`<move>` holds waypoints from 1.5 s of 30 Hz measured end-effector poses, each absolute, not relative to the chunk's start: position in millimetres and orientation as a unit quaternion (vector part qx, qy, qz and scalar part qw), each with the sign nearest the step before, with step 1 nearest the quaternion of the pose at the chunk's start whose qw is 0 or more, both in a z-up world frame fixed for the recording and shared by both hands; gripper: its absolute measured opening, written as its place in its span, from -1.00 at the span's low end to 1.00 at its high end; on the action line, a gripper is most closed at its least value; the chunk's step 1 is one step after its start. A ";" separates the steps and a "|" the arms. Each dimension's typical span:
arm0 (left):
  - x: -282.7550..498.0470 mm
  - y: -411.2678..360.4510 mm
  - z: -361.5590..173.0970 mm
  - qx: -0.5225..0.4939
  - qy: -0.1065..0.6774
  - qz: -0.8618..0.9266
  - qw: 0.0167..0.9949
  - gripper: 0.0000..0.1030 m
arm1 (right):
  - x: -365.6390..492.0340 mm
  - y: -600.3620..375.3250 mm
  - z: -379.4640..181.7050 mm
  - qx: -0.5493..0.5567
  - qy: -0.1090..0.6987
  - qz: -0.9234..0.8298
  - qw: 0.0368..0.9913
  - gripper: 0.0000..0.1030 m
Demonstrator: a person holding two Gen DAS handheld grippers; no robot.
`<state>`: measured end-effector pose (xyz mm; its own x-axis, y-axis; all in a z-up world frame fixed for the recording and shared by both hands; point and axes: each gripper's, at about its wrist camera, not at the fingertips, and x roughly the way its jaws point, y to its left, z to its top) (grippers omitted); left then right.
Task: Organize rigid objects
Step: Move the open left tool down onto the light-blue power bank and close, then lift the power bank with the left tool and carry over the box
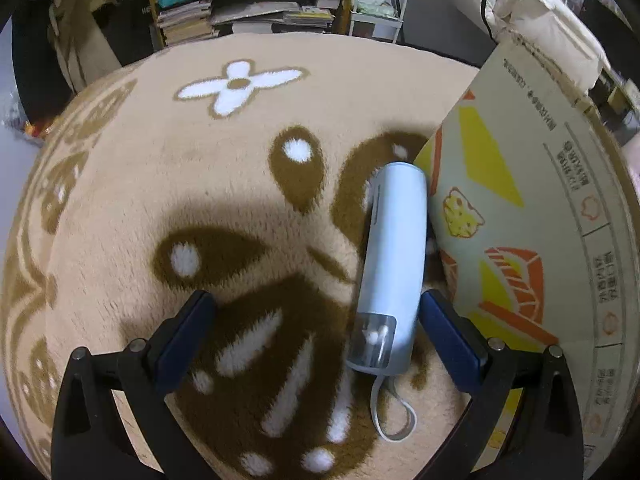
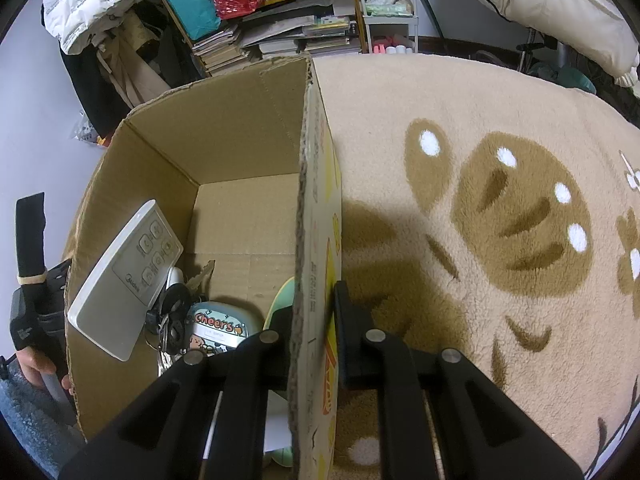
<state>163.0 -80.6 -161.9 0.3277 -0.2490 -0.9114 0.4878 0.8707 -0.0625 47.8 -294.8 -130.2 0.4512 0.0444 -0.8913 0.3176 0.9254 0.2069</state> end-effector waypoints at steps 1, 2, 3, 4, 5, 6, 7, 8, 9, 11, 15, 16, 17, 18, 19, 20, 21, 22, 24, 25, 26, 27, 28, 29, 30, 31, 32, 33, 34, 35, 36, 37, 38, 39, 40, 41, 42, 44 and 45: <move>163.8 -82.5 -162.9 0.119 0.531 -0.224 0.809 0.96 | 47.7 -295.2 -130.3 0.173 0.517 -0.082 0.834 -0.74; 164.0 -85.9 -165.5 0.136 0.526 -0.214 0.812 0.93 | 47.7 -295.6 -130.2 0.173 0.517 -0.082 0.834 -0.74; 162.7 -89.3 -167.7 0.149 0.522 -0.209 0.813 0.86 | 47.3 -295.4 -130.9 0.172 0.517 -0.082 0.834 -0.74; 160.1 -94.3 -170.2 0.172 0.512 -0.203 0.816 0.83 | 47.2 -295.6 -131.1 0.172 0.517 -0.082 0.834 -0.74; 157.3 -97.1 -170.8 0.183 0.504 -0.204 0.819 0.76 | 47.3 -295.5 -131.0 0.173 0.517 -0.082 0.834 -0.74; 155.0 -98.7 -170.1 0.187 0.497 -0.208 0.821 0.67 | 47.4 -295.2 -131.3 0.171 0.518 -0.083 0.834 -0.74; 153.9 -100.2 -169.2 0.191 0.492 -0.211 0.823 0.63 | 47.2 -295.8 -130.8 0.171 0.517 -0.082 0.834 -0.74; 152.8 -102.9 -168.1 0.197 0.485 -0.213 0.825 0.54 | 46.9 -295.6 -130.8 0.172 0.517 -0.082 0.834 -0.74; 151.5 -105.4 -166.8 0.198 0.477 -0.216 0.829 0.43 | 47.3 -295.7 -130.7 0.172 0.518 -0.082 0.834 -0.74; 147.7 -110.3 -165.6 0.205 0.464 -0.219 0.833 0.26 | 47.2 -296.1 -130.6 0.171 0.517 -0.082 0.834 -0.74; 134.9 -116.9 -163.4 0.214 0.456 -0.239 0.830 -0.27 | 47.1 -295.6 -130.6 0.172 0.517 -0.082 0.834 -0.74; 135.4 -117.6 -163.0 0.211 0.459 -0.240 0.829 -0.31 | 47.2 -295.8 -130.6 0.171 0.518 -0.082 0.834 -0.74; 137.0 -116.4 -162.3 0.202 0.466 -0.240 0.827 -0.34 | 47.3 -296.1 -130.6 0.172 0.518 -0.082 0.834 -0.74; 137.4 -114.7 -161.6 0.193 0.471 -0.239 0.827 -0.36 | 47.2 -296.0 -130.5 0.172 0.518 -0.082 0.834 -0.74; 139.0 -112.1 -160.9 0.181 0.476 -0.239 0.827 -0.39 | 47.2 -295.9 -130.6 0.172 0.517 -0.082 0.834 -0.74; 141.1 -108.9 -159.7 0.167 0.483 -0.236 0.827 -0.44 | 47.3 -296.1 -130.6 0.171 0.518 -0.082 0.834 -0.74; 143.4 -106.4 -159.6 0.161 0.487 -0.233 0.826 -0.49 | 47.3 -296.1 -130.6 0.172 0.518 -0.082 0.834 -0.74; 145.6 -104.5 -158.8 0.155 0.492 -0.229 0.825 -0.50 | 47.3 -296.2 -130.7 0.172 0.518 -0.082 0.834 -0.74; 147.6 -102.0 -155.7 0.150 0.498 -0.220 0.826 -0.50 | 47.2 -296.0 -130.6 0.172 0.517 -0.082 0.834 -0.74; 147.8 -100.7 -154.1 0.153 0.499 -0.217 0.825 -0.50 | 47.1 -295.9 -130.5 0.172 0.517 -0.082 0.834 -0.74; 147.5 -100.5 -153.3 0.156 0.500 -0.215 0.825 -0.50 | 47.3 -296.0 -130.6 0.172 0.517 -0.082 0.834 -0.74; 145.6 -100.4 -152.2 0.163 0.499 -0.212 0.825 -0.50 | 47.4 -296.1 -130.6 0.171 0.518 -0.082 0.834 -0.74; 144.0 -99.9 -150.3 0.168 0.498 -0.207 0.825 -0.50 | 47.3 -296.2 -130.6 0.171 0.518 -0.082 0.834 -0.74; 142.2 -99.7 -148.1 0.170 0.497 -0.204 0.826 -0.50 | 47.3 -296.2 -130.7 0.171 0.518 -0.082 0.834 -0.74; 140.5 -99.0 -144.7 0.170 0.494 -0.202 0.828 -0.50 | 47.3 -296.3 -130.7 0.172 0.518 -0.082 0.834 -0.74; 138.9 -98.1 -137.6 0.168 0.488 -0.201 0.833 -0.50 | 46.9 -296.2 -130.6 0.172 0.517 -0.082 0.834 -0.74; 139.3 -96.3 -132.1 0.165 0.483 -0.200 0.836 -0.50 | 47.4 -296.2 -130.6 0.172 0.517 -0.082 0.834 -0.74; 138.4 -95.1 -125.3 0.162 0.477 -0.200 0.840 -0.50 | 47.4 -296.2 -130.7 0.172 0.518 -0.082 0.834 -0.74; 135.1 -95.2 -117.3 0.160 0.470 -0.198 0.845 -0.50 | 47.3 -296.1 -130.7 0.172 0.518 -0.082 0.834 -0.74; 132.8 -94.3 -108.7 0.160 0.462 -0.195 0.850 -0.50 | 47.3 -296.2 -130.7 0.172 0.518 -0.082 0.834 -0.74; 130.0 -93.3 -100.1 0.160 0.453 -0.192 0.856 -0.50 | 47.2 -296.2 -130.7 0.172 0.517 -0.082 0.834 -0.74; 128.1 -92.0 -92.1 0.159 0.450 -0.190 0.858 -0.50 | 47.2 -296.1 -130.7 0.172 0.518 -0.082 0.834 -0.74; 125.0 -92.1 -84.5 0.164 0.445 -0.188 0.860 -0.50 | 47.3 -296.2 -130.7 0.172 0.518 -0.082 0.834 -0.74; 122.5 -92.2 -79.4 0.169 0.437 -0.187 0.863 -0.50 | 47.2 -296.0 -130.7 0.172 0.517 -0.082 0.834 -0.74; 119.0 -93.3 -73.3 0.178 0.428 -0.185 0.867 -0.50 | 47.2 -296.0 -130.7 0.171 0.518 -0.082 0.834 -0.74; 116.2 -94.9 -68.0 0.181 0.425 -0.185 0.868 -0.50 | 47.3 -296.3 -130.8 0.171 0.518 -0.082 0.834 -0.74; 114.3 -95.5 -63.5 0.178 0.425 -0.188 0.867 -0.50 | 47.3 -296.3 -130.1 0.171 0.518 -0.082 0.834 -0.74; 108.8 -95.9 -55.1 0.177 0.416 -0.188 0.872 -0.50 | 47.3 -296.2 -130.1 0.171 0.517 -0.082 0.834 -0.74; 105.5 -96.8 -49.6 0.180 0.407 -0.187 0.876 -0.50 | 47.4 -296.3 -130.1 0.171 0.517 -0.082 0.834 -0.74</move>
